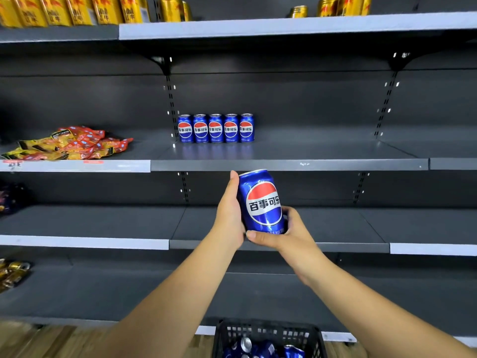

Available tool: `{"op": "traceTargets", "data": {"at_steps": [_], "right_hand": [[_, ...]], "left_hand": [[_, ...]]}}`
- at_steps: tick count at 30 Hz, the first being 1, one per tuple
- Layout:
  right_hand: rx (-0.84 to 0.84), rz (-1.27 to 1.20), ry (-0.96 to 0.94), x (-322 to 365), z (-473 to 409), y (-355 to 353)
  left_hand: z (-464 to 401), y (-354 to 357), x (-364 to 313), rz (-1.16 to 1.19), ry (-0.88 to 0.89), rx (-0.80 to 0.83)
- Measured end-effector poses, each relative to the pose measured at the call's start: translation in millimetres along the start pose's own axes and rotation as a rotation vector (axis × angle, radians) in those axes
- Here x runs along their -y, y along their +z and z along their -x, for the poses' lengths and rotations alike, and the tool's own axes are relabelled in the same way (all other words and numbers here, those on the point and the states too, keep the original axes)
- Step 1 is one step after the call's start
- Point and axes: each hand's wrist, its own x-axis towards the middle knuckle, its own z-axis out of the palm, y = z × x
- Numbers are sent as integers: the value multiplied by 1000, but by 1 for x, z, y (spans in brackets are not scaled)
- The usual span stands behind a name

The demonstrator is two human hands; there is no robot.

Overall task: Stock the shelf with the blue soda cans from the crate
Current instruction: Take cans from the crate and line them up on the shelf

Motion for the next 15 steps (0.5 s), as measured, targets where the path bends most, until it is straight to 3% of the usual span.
{"op": "traceTargets", "data": {"at_steps": [6, 15], "right_hand": [[-5, -56, 94, -10, -21, 12], [69, 87, 120, -16, -74, 3]], "left_hand": [[-17, -15, -1, 17, -1, 9], [-64, -20, -5, -72, -69, 11]]}}
